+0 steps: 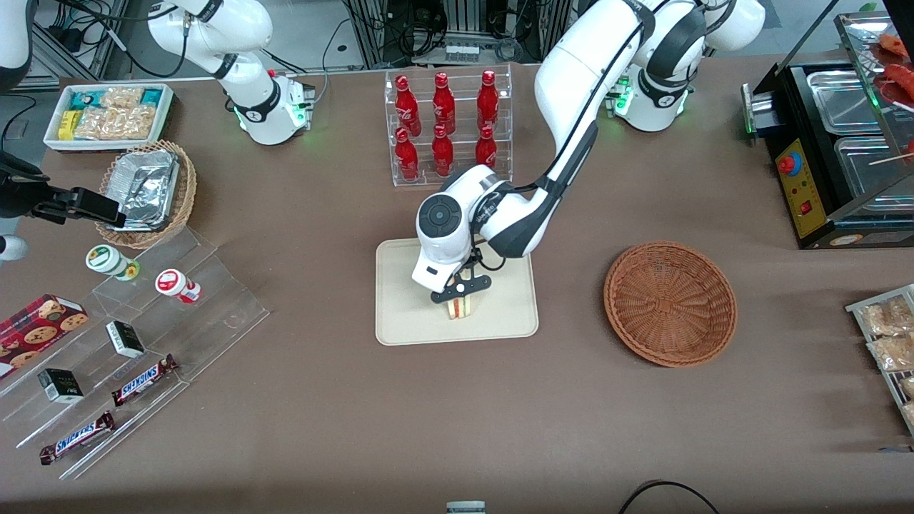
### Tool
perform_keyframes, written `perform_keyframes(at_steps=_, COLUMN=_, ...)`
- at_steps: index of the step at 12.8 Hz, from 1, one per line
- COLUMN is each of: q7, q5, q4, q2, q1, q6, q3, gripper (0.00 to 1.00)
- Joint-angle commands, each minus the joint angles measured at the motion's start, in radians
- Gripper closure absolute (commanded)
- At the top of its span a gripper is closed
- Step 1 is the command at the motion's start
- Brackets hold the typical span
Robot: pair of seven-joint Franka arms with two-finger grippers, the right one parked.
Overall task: Place sandwich from basket to tray
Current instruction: 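Lower the sandwich onto the tray and open the left gripper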
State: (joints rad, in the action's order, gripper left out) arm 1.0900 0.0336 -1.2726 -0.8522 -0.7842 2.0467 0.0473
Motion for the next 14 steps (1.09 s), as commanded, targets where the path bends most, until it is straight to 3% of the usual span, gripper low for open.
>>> perform_keyframes(at_steps=1, q7=0.024, q5=-0.008, q4=0.036, q2=-0.019, q1=-0.013, q6=-0.011, q3=-0.012, gripper=0.0)
perform_keyframes(at_steps=10, q7=-0.002, q5=-0.011, q4=0.055, q2=0.096, q1=-0.003, q6=-0.111, q3=-0.015, gripper=0.0)
perform_keyframes(at_steps=14, q7=-0.191, q5=-0.009, q4=0.055, q2=0.18, q1=0.052, q6=-0.224, q3=-0.015, gripper=0.0)
